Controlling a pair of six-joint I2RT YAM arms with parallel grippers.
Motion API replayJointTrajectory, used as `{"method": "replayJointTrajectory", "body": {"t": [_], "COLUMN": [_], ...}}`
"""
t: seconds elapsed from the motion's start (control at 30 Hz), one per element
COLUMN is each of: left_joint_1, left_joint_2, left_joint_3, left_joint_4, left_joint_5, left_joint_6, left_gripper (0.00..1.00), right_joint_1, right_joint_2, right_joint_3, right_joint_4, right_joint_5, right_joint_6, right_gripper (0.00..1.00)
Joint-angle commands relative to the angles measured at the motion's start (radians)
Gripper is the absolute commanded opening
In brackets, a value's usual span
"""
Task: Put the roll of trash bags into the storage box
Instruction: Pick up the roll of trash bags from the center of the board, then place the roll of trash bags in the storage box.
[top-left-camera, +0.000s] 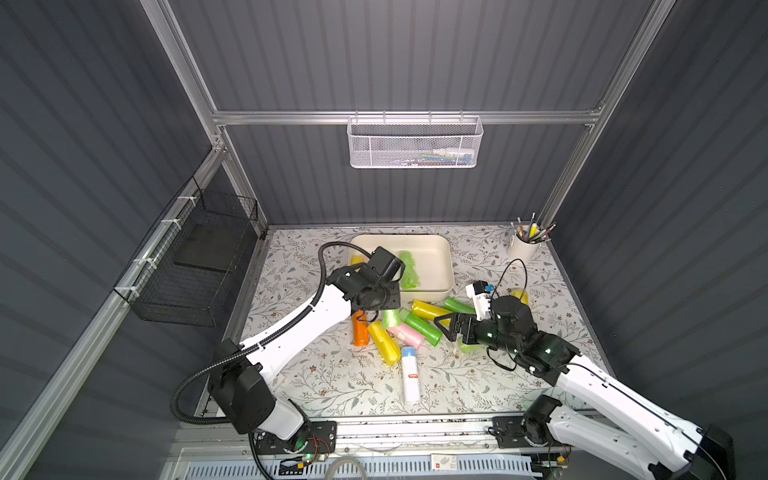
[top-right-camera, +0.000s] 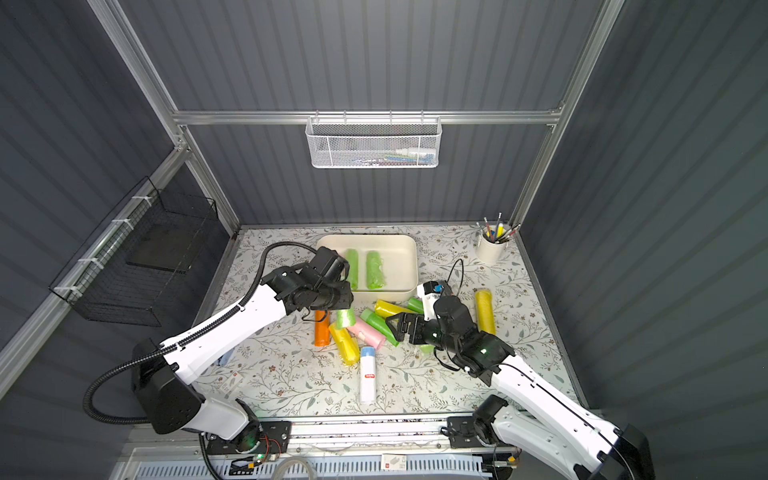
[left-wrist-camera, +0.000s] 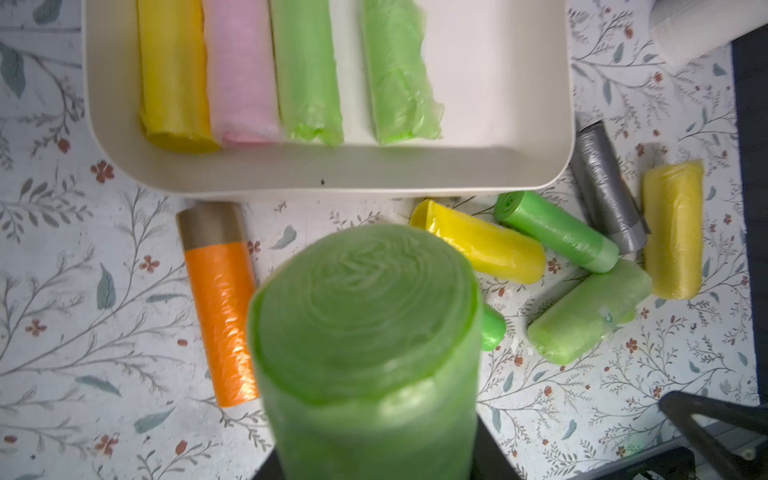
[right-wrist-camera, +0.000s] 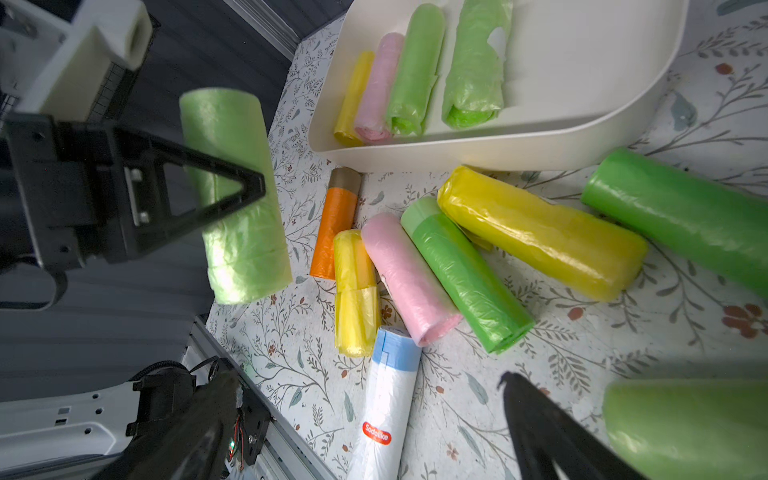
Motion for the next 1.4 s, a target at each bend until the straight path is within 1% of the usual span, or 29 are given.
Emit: {"method": "replayJointTrajectory", "body": {"t": [0.0, 0.07, 0.23, 0.43, 0.67, 0.87, 0.93, 1.03, 1.13, 1.23, 1.37], "left_joint_1": [0.023, 0.04, 0.073, 0.106, 0.129, 0.145, 0.155, 0.182, 0.203, 0.212, 0.216], "left_joint_2": [0.051, 0.097, 0.177, 0.255, 0.358, 0.434, 0.469, 0.545, 0.616, 0.664, 0.714], "left_joint_3": [0.116, 0.195, 0.323, 0.408, 0.508, 0.58, 0.602, 0.664, 0.739, 0.79, 0.837], "left_joint_4": [-0.036, -0.06, -0.077, -0.078, -0.109, -0.114, -0.107, -0.117, -0.141, -0.145, -0.137], "left_joint_5": [-0.005, -0.001, 0.002, 0.021, 0.016, 0.014, -0.002, -0.02, -0.002, 0.004, -0.025], "left_joint_6": [0.077, 0.095, 0.137, 0.167, 0.201, 0.229, 0.244, 0.262, 0.272, 0.292, 0.335], "left_gripper": [0.39, 0.39, 0.39, 0.38, 0.37, 0.37, 0.36, 0.35, 0.34, 0.35, 0.35], "right_joint_1": [-0.007, -0.008, -0.012, -0.013, -0.015, -0.015, -0.014, -0.014, -0.015, -0.015, -0.02], "right_joint_2": [-0.026, -0.041, -0.063, -0.091, -0.138, -0.135, -0.133, -0.127, -0.122, -0.12, -0.123], "right_joint_3": [-0.007, -0.007, 0.0, -0.005, -0.053, -0.065, -0.071, -0.079, -0.082, -0.087, -0.091], "right_joint_4": [0.044, 0.035, 0.021, -0.006, 0.036, 0.038, 0.042, 0.054, 0.06, 0.067, 0.051], "right_joint_5": [-0.009, 0.003, 0.011, 0.062, 0.095, 0.097, 0.109, 0.119, 0.114, 0.118, 0.15], "right_joint_6": [-0.005, -0.014, -0.023, -0.015, 0.01, 0.024, 0.032, 0.036, 0.038, 0.041, 0.053], "right_gripper": [0.99, 0.99, 0.99, 0.99, 0.99, 0.99, 0.99, 0.99, 0.99, 0.99, 0.99]}}
